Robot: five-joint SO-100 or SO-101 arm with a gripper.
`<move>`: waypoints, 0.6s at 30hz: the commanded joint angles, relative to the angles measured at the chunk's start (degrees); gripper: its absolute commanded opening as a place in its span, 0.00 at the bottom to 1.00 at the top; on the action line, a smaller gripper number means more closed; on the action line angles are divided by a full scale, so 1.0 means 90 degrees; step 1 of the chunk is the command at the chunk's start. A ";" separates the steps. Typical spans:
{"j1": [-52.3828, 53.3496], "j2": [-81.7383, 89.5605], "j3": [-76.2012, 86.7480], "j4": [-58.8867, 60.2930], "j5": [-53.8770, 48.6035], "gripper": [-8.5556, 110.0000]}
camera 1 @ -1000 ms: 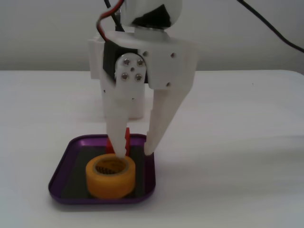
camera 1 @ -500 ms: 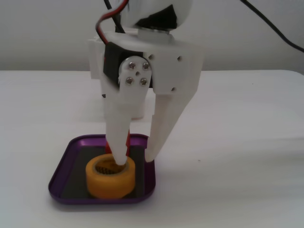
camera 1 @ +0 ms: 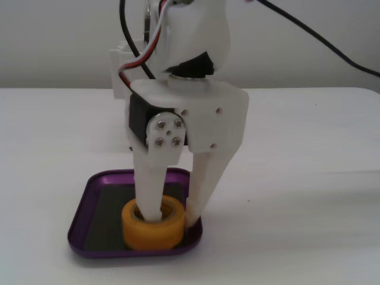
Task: Remove the yellow tape from the box.
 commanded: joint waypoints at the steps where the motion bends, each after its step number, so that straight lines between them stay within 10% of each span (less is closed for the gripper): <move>1: -0.0039 0.0156 -0.0254 -0.0098 -0.0010 0.15; 18: -0.0059 0.0244 -0.1973 0.0625 0.0283 0.07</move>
